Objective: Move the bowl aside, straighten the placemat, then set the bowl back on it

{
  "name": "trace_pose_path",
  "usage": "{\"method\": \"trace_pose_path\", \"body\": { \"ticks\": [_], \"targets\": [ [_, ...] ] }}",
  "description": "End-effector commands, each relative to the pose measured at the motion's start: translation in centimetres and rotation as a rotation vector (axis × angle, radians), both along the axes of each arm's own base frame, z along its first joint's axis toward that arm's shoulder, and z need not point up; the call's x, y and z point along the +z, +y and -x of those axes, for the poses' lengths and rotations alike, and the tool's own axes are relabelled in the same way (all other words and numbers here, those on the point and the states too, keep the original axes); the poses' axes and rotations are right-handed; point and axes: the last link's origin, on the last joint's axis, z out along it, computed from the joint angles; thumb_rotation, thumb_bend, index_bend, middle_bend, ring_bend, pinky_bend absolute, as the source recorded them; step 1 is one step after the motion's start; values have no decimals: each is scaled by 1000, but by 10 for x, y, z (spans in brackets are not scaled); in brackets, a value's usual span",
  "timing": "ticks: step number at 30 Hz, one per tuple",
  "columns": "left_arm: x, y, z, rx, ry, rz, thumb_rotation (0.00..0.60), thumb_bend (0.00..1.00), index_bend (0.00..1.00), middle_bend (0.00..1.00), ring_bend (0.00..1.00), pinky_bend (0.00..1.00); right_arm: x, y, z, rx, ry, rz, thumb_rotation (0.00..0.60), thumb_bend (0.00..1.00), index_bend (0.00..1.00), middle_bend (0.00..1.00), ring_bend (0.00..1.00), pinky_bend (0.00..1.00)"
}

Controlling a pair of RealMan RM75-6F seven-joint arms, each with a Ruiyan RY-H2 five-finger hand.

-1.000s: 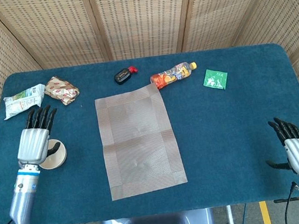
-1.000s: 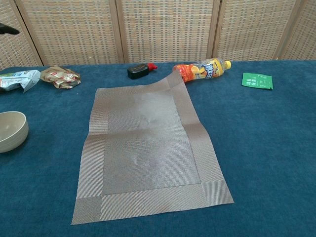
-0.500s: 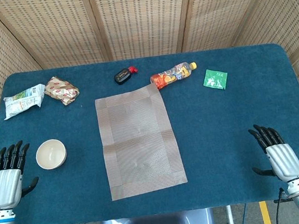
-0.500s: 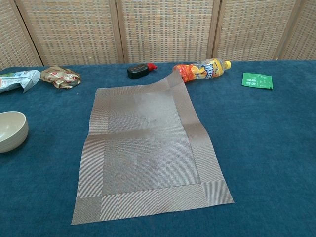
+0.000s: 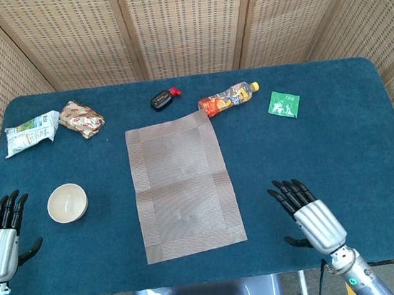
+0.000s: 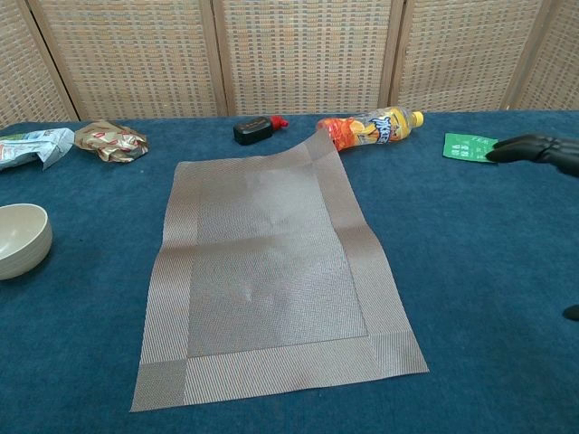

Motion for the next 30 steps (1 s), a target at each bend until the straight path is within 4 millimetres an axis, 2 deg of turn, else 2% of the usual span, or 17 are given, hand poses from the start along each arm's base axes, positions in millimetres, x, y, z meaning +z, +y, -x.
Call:
{"method": "trace_pose_path", "body": {
  "ticks": [1,12,19,30],
  "targets": [
    [-1,1,1,3,1,6,600,213,0,0,0,0,-29,-4,-18,11,-6,-46,600,0,0,0,0,0],
    [-2,2,2,7,0,15,600,213,0,0,0,0,-85,1,-32,29,-11,-83,600,0,0,0,0,0],
    [-1,3,3,11,-2,14,600,212,0,0,0,0,-108,6,-37,11,-13,-134,600,0,0,0,0,0],
    [3,4,6,21,-17,9,600,212,0,0,0,0,-123,-5,-41,-27,-11,-122,600,0,24,0,0,0]
  ]
}}
